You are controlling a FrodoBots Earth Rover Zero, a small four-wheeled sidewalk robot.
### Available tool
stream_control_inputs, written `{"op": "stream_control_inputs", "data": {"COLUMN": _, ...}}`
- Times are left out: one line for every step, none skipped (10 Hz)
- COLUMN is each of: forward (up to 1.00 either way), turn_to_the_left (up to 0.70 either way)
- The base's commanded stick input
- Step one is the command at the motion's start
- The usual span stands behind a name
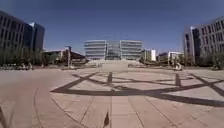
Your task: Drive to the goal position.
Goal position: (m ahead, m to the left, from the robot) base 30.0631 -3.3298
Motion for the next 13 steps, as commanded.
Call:
{"op": "stream_control_inputs", "data": {"forward": 0.7, "turn_to_the_left": -0.01}}
{"op": "stream_control_inputs", "data": {"forward": 0.7, "turn_to_the_left": -0.01}}
{"op": "stream_control_inputs", "data": {"forward": 0.7, "turn_to_the_left": -0.01}}
{"op": "stream_control_inputs", "data": {"forward": 0.7, "turn_to_the_left": -0.01}}
{"op": "stream_control_inputs", "data": {"forward": 0.7, "turn_to_the_left": -0.01}}
{"op": "stream_control_inputs", "data": {"forward": 0.7, "turn_to_the_left": -0.01}}
{"op": "stream_control_inputs", "data": {"forward": 0.7, "turn_to_the_left": -0.01}}
{"op": "stream_control_inputs", "data": {"forward": 0.7, "turn_to_the_left": -0.01}}
{"op": "stream_control_inputs", "data": {"forward": 0.7, "turn_to_the_left": -0.01}}
{"op": "stream_control_inputs", "data": {"forward": 0.7, "turn_to_the_left": -0.01}}
{"op": "stream_control_inputs", "data": {"forward": 0.7, "turn_to_the_left": -0.01}}
{"op": "stream_control_inputs", "data": {"forward": 0.7, "turn_to_the_left": -0.01}}
{"op": "stream_control_inputs", "data": {"forward": 0.7, "turn_to_the_left": -0.01}}
